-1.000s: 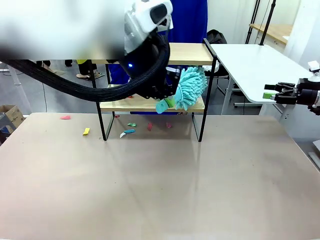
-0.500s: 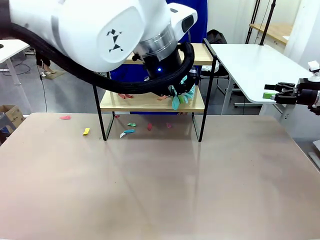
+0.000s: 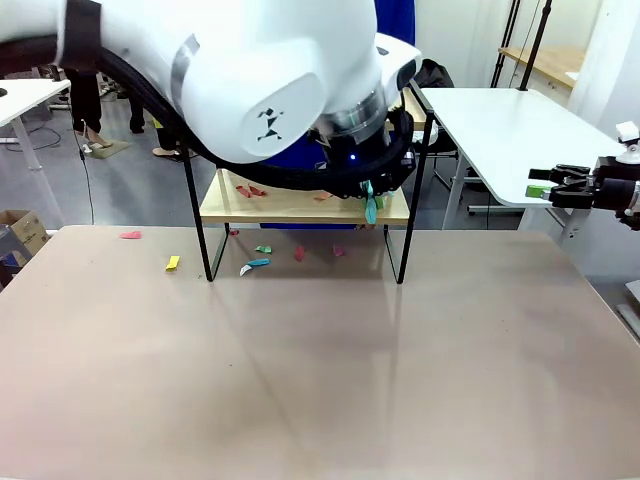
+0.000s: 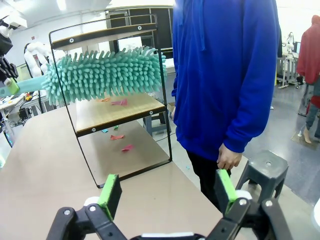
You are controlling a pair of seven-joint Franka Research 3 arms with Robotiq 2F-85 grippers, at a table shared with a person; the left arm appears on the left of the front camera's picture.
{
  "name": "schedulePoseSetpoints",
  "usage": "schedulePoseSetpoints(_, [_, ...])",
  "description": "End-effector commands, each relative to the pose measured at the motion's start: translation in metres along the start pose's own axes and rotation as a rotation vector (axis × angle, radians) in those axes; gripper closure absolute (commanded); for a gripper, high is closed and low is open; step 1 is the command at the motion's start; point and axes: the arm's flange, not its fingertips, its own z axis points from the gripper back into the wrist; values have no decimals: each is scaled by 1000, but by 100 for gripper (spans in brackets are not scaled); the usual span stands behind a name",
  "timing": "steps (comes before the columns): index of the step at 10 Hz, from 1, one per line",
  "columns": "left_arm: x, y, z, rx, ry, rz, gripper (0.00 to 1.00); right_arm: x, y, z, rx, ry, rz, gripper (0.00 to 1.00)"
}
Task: Clean the shelf.
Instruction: Clean the specific section of the Shelf indicated by the human with the Duster.
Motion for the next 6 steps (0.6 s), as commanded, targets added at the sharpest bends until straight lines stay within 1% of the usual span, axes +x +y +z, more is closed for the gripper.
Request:
schedulePoseSetpoints(1, [4, -18, -14, -5, -16, 26, 87, 2, 2, -2, 2, -2, 14, 0])
schedulePoseSetpoints(4, [-5, -18, -43, 34, 29, 17, 87, 2, 2, -2, 2, -2, 14, 0])
schedulePoseSetpoints(5, [-4, -17, -45, 29, 53, 4, 87, 2, 2, -2, 2, -2, 14, 0])
schedulePoseSetpoints(6, [0, -16, -40, 35, 59, 27, 87, 2, 2, -2, 2, -2, 14, 0])
